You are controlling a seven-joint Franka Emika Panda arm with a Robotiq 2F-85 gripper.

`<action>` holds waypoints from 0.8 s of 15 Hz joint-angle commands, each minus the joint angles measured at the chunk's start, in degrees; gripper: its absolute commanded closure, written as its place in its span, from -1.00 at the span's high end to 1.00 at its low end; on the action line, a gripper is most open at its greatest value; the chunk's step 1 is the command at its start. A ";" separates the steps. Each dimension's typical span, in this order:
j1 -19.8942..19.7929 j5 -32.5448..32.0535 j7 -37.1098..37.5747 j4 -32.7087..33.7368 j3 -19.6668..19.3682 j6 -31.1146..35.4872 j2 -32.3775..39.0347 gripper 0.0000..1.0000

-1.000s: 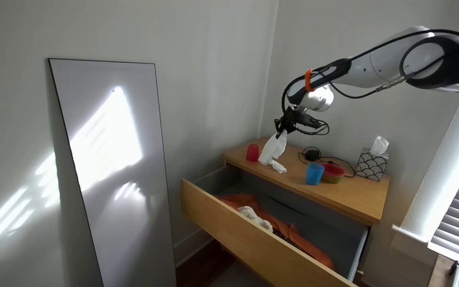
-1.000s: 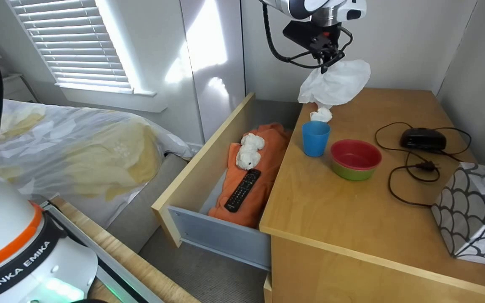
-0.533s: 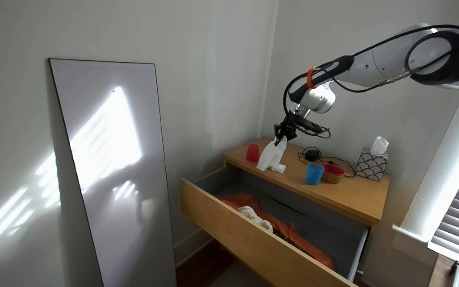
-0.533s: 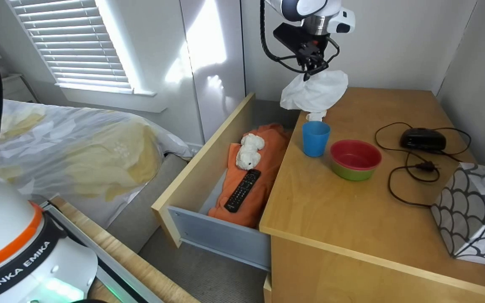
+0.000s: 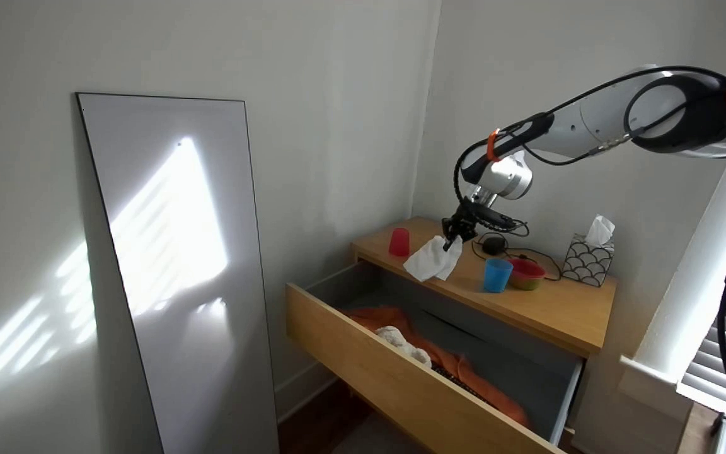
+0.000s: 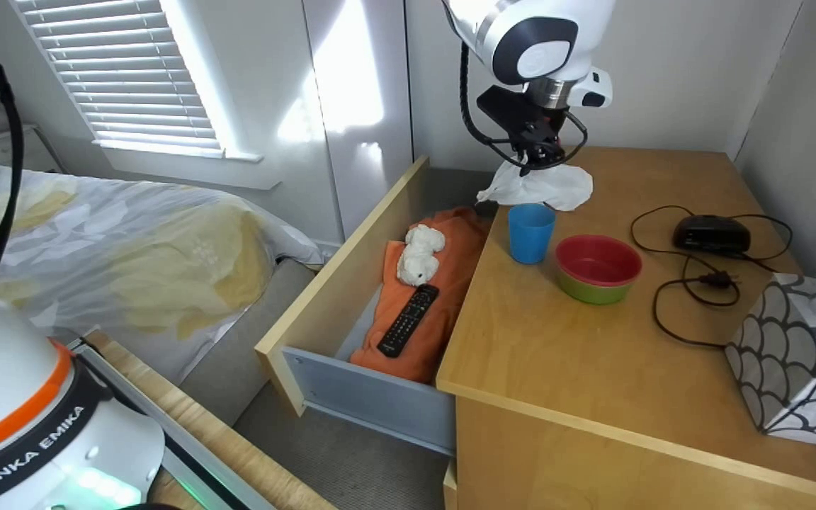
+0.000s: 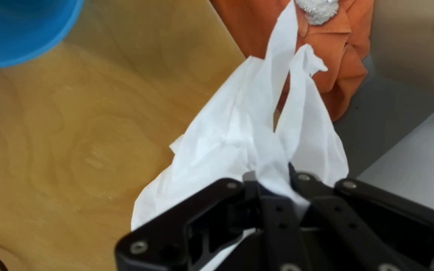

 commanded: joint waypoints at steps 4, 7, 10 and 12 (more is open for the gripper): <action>1.01 -3.56 -5.89 5.37 -0.78 1.40 6.37 -0.99; 2.54 -7.47 -5.93 7.28 -1.81 3.47 7.62 -0.47; 3.52 -10.69 -4.91 8.50 -2.45 4.39 8.24 -0.19; 4.26 -12.63 -4.51 9.07 -3.16 4.31 8.67 0.13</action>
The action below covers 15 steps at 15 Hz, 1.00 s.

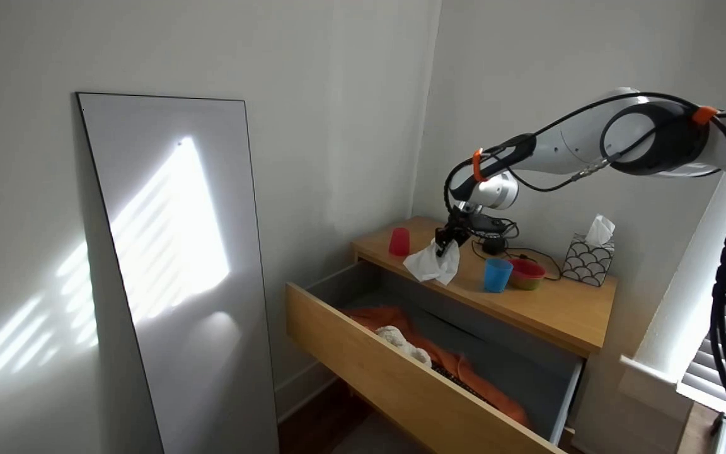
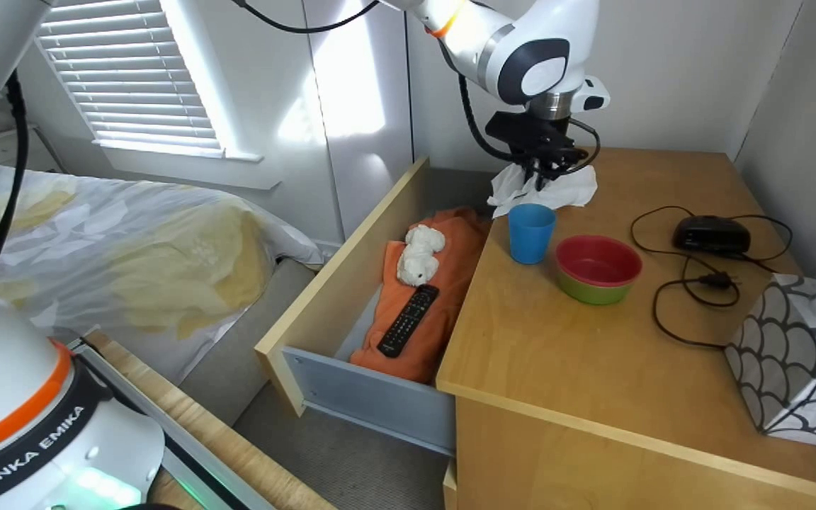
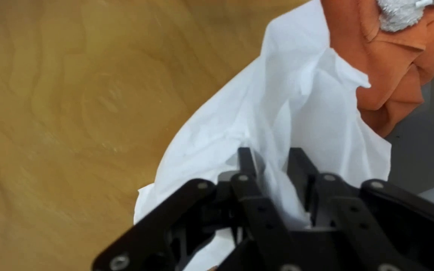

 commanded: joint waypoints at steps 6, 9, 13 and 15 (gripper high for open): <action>2.47 -7.29 -0.12 3.29 -2.44 3.09 2.79 0.97; 2.08 -8.13 -1.08 4.70 -1.84 4.92 4.24 1.00; 1.35 -7.96 -2.02 7.07 -1.26 6.43 6.91 1.00; 1.10 -7.83 -1.96 8.08 -1.10 6.33 8.07 1.00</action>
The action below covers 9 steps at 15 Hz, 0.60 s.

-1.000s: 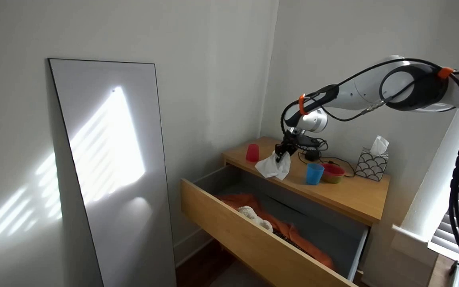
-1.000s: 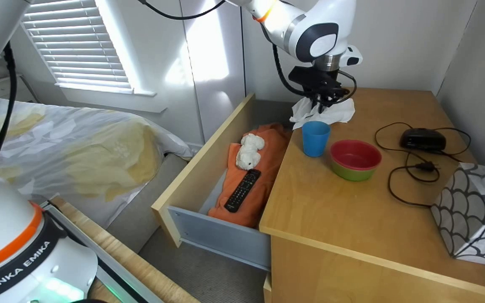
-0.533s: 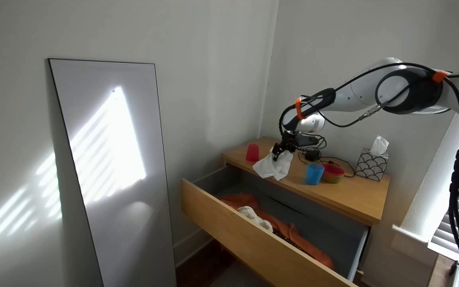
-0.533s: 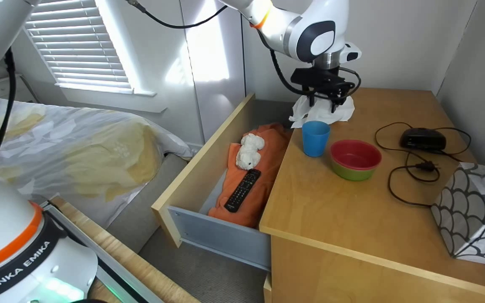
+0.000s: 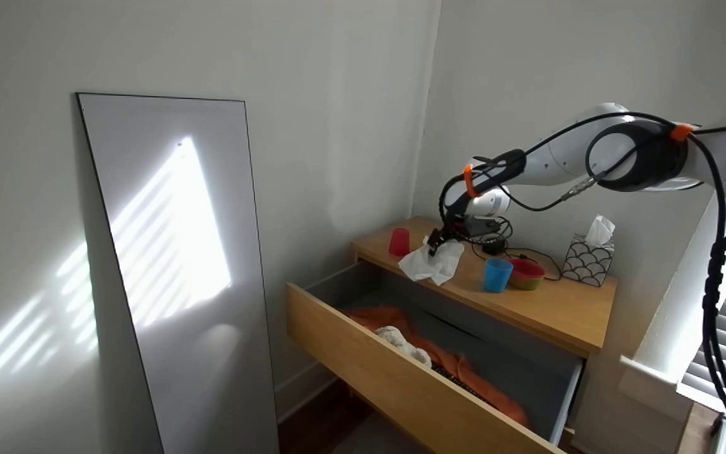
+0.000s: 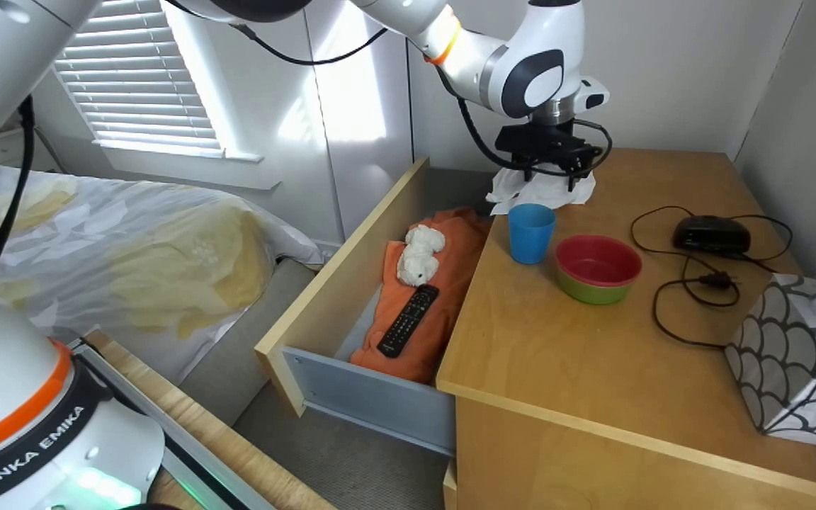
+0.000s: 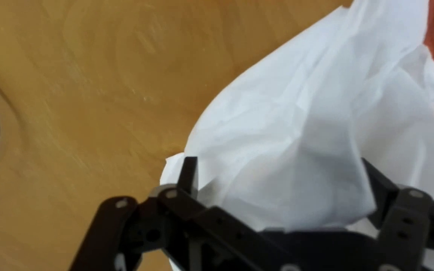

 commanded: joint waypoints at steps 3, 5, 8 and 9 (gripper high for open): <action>-1.04 -1.01 -0.84 4.72 0.84 0.29 4.68 0.48; -1.02 -1.11 -0.71 5.31 0.75 0.15 5.27 0.17; -0.71 -0.91 0.43 5.33 0.60 -0.91 5.15 -0.29; -0.62 -0.82 0.73 5.03 0.62 -1.20 4.84 -0.43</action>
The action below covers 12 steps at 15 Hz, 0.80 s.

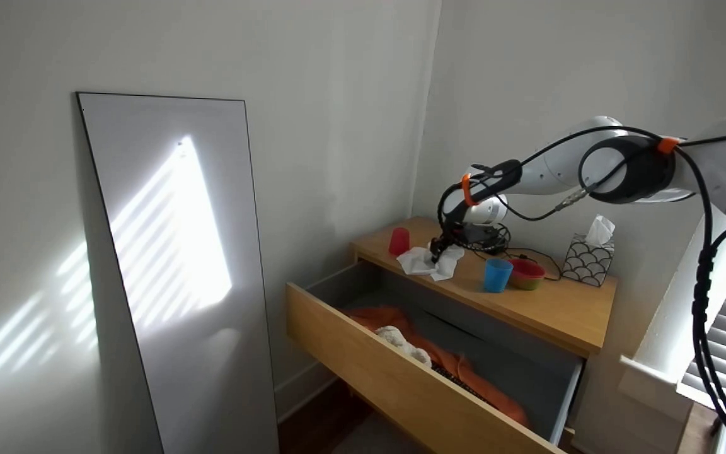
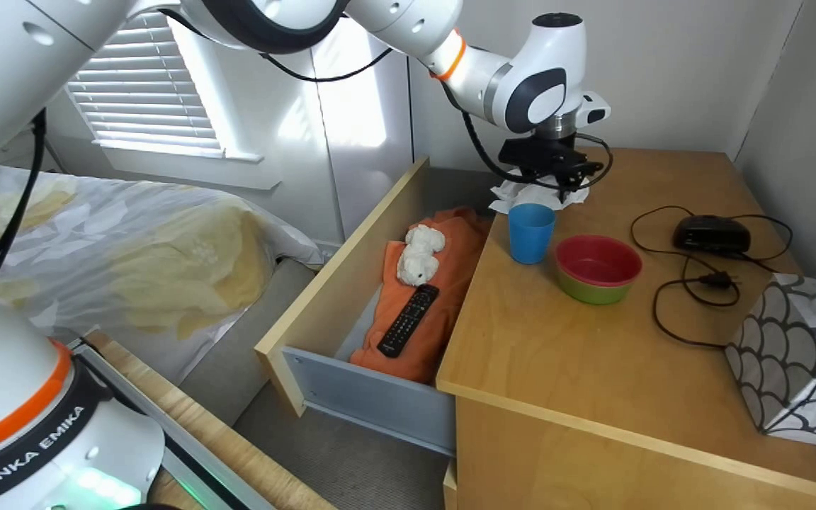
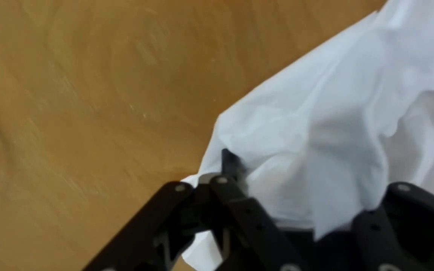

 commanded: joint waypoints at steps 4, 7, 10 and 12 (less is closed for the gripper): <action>0.35 -0.36 3.85 0.33 0.02 -2.64 -0.59 -0.98; 1.67 -0.05 9.86 -2.07 -1.52 -2.58 -3.65 -1.00; 2.77 0.39 16.84 -5.63 -3.10 -3.79 -8.54 -0.99; 4.23 -0.16 22.78 -8.53 -5.42 -8.01 -12.66 -0.99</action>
